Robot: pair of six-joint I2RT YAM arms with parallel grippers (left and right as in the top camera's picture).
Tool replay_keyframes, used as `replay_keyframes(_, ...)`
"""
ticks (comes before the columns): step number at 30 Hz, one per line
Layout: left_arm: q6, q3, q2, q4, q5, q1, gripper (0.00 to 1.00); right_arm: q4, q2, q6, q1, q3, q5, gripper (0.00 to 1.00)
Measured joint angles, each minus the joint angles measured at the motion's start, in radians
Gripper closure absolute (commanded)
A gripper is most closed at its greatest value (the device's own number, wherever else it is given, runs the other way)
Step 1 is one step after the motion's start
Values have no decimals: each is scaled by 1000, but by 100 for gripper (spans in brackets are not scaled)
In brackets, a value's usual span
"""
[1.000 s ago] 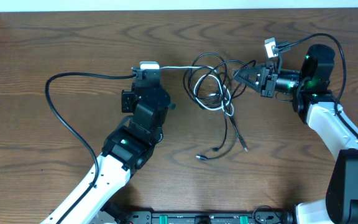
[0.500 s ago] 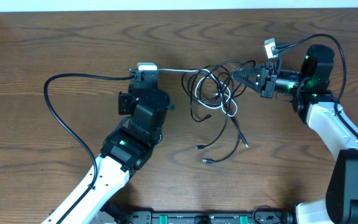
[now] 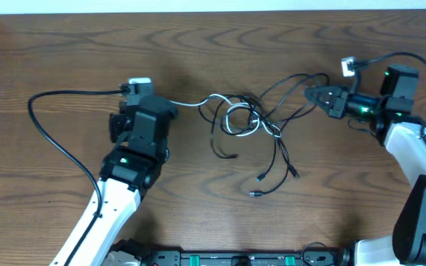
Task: Untangle cables
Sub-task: 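Pull the grippers far apart, left gripper stretching the white cable leftward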
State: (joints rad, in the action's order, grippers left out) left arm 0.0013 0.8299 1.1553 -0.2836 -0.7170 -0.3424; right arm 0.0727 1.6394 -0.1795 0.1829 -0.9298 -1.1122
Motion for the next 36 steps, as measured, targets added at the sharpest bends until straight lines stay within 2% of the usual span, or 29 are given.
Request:
replay_keyframes(6,0,0,0,-24,0,99,92,139,0,75,100,0,224,99)
replay_keyframes(9,0,0,0,-26,2,159,92,202,0,111,166,0,389,94)
replay_keyframes(16,-14,0,0,-37,4,264,92,259,0,155,291,0,618,91)
replay_keyframes(21,-27,0,0,-51,4,314,92,262,0,177,368,0,727,82)
replay_keyframes(25,-27,0,0,-54,5,357,92,264,0,188,435,0,790,63)
replay_keyframes(36,-28,0,0,-55,1,498,92,274,0,191,578,0,842,57)
